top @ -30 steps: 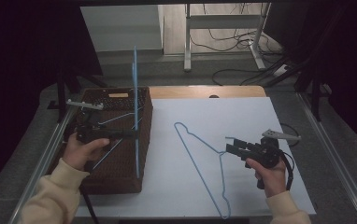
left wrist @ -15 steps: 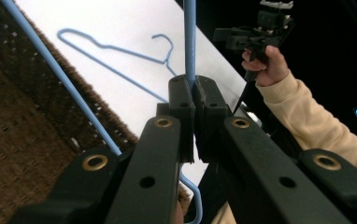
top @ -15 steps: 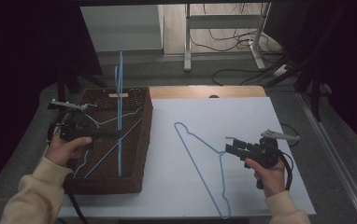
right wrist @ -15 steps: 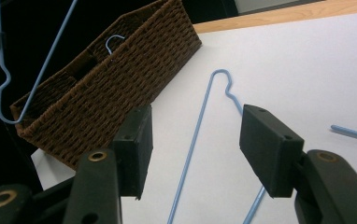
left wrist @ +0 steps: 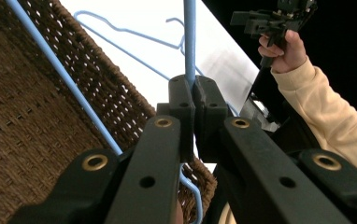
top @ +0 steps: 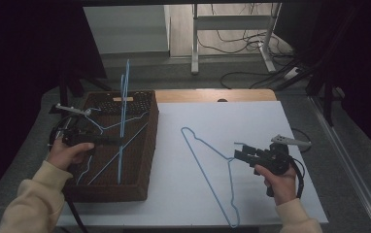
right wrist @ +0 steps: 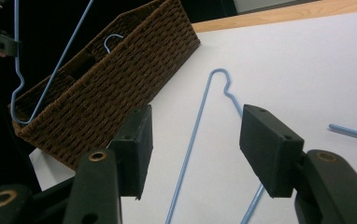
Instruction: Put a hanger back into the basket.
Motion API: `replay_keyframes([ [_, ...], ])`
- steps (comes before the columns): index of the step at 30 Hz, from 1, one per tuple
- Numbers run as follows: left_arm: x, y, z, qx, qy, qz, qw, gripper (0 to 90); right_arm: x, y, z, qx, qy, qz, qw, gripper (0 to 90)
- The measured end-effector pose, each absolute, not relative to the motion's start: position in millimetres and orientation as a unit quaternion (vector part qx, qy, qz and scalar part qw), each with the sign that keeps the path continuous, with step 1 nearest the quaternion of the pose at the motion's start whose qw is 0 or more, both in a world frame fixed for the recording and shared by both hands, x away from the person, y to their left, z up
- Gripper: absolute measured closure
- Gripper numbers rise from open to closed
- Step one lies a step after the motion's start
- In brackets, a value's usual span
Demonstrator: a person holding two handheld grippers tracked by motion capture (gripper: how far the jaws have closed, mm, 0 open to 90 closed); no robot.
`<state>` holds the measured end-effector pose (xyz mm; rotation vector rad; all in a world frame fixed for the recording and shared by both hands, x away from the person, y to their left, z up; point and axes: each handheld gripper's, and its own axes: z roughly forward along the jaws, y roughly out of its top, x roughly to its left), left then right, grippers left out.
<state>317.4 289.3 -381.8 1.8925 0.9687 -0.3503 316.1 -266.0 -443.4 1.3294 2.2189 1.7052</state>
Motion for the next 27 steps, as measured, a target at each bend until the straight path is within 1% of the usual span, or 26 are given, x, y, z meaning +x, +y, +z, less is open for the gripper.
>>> replay_keyframes([
  [19, 324.3, 289.5, -397.4, 0.802, 0.390, -0.156, 0.424, 87.2, 317.0, -266.2, -445.2, 0.430, 0.717, 0.548, 0.023, 44.4],
  [27, 333.8, 293.1, -399.1, 0.815, 0.390, -0.146, 0.403, 87.2, 317.3, -265.7, -445.8, 0.430, 0.718, 0.547, 0.024, 44.4],
])
